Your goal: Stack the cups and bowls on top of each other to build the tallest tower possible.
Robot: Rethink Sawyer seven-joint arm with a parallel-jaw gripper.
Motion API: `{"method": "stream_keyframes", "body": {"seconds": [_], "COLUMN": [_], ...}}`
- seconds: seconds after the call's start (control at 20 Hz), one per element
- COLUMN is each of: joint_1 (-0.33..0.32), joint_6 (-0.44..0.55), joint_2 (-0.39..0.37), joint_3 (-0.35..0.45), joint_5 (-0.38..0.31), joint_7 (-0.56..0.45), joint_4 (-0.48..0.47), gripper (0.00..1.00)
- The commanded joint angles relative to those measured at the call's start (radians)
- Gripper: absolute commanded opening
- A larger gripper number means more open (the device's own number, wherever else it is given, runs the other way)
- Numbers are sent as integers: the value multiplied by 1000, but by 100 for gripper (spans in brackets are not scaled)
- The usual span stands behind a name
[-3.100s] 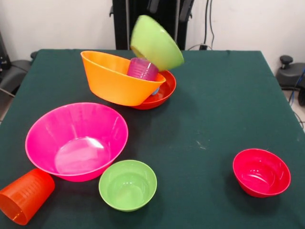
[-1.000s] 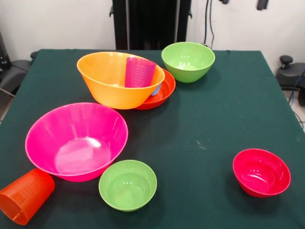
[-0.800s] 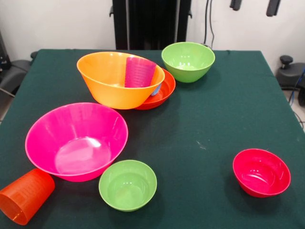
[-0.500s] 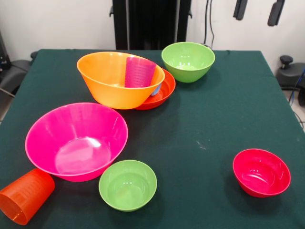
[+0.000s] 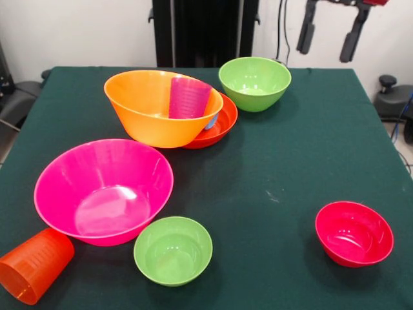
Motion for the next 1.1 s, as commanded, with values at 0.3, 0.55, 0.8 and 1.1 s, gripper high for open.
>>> {"method": "stream_keyframes", "body": {"seconds": [0.3,0.55,0.8,1.1], "joint_1": [32,37,52,81], "joint_6": [-122,-153,-171,-199], "joint_2": [88,91,113,124], "joint_3": [-81,-100,-123,-148], "joint_5": [-121,-124,-124,-111], "joint_7": [24,4,2,16], "joint_4": [101,120,113,126], "gripper": [100,100,100,100]}}
